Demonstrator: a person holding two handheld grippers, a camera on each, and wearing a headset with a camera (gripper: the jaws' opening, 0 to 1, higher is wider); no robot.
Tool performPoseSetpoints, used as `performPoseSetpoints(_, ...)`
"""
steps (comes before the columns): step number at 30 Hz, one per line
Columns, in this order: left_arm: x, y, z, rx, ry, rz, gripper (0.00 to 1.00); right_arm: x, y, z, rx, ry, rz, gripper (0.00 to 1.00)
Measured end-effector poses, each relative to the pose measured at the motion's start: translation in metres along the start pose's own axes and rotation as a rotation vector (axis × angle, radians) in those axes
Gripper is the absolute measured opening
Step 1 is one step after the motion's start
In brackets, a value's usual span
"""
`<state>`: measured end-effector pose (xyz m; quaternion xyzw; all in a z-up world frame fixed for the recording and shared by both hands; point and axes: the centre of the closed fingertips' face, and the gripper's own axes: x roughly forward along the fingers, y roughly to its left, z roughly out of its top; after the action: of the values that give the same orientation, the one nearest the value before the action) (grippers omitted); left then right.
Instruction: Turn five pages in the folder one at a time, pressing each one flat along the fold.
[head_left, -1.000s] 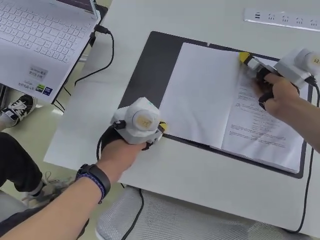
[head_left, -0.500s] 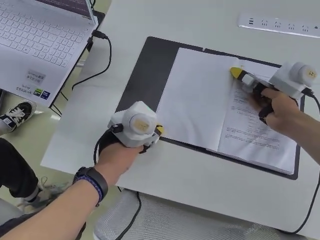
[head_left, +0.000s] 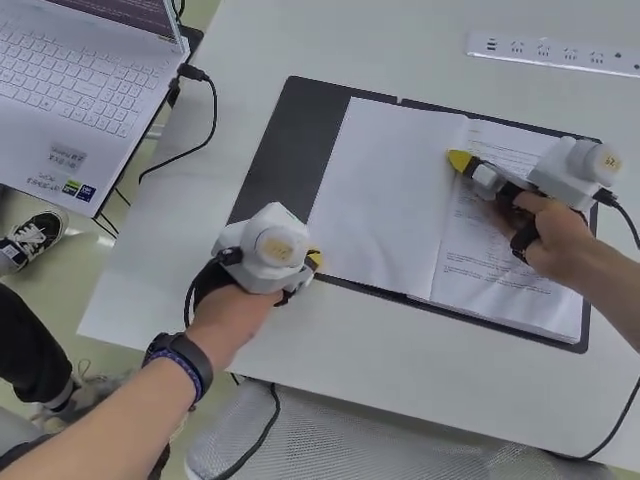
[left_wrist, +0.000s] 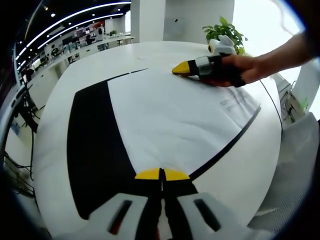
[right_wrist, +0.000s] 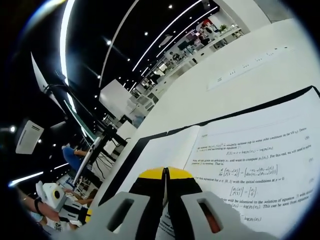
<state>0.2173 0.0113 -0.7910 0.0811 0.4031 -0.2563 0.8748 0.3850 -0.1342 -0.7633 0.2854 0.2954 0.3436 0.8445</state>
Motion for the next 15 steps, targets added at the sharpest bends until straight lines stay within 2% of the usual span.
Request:
performPoseSetpoints(8, 0.0, 0.0, 0.0, 0.012, -0.003, -0.002, 0.0, -0.013, 0.017, -0.017, -0.003, 0.024, 0.043, 0.0)
performPoseSetpoints(15, -0.001, 0.0, 0.0, 0.026, -0.004, 0.001, 0.0, -0.022, 0.03, -0.032, -0.006, 0.032, 0.057, 0.0)
